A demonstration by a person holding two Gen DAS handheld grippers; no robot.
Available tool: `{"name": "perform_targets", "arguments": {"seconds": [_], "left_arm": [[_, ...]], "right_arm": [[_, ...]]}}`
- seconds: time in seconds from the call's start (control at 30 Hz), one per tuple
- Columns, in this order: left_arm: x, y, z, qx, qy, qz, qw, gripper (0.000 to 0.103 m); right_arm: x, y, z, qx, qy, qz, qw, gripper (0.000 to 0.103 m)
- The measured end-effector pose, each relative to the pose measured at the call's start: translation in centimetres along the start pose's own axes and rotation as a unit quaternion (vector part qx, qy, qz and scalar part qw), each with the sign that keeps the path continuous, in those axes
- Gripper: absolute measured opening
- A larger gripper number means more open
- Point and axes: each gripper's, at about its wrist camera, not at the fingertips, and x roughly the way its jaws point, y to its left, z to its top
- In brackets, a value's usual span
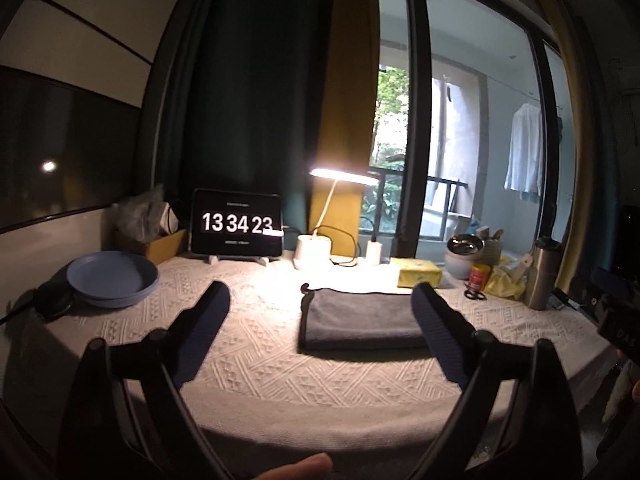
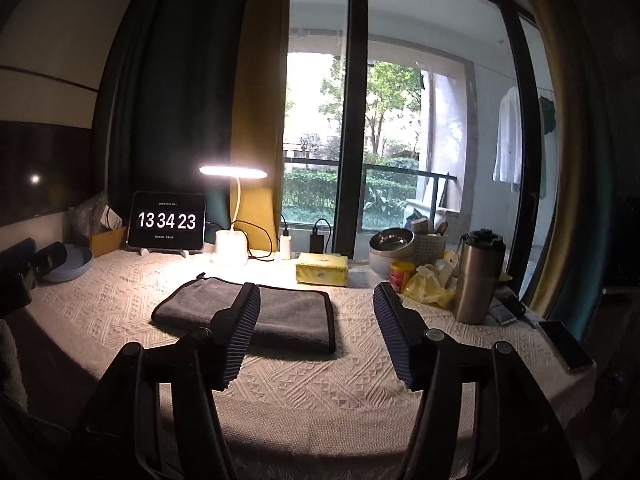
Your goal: Fold towel
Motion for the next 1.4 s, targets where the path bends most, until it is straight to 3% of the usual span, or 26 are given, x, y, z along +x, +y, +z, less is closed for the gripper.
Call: {"name": "perform_targets", "arguments": {"seconds": [1.4], "left_arm": [[0.2, -0.6, 0.1, 0.016, -0.003, -0.001, 0.9999, 0.093]], "right_arm": [[1.0, 0.2, -0.4, 0.003, 0.009, -0.005, 1.000, 0.063]]}}
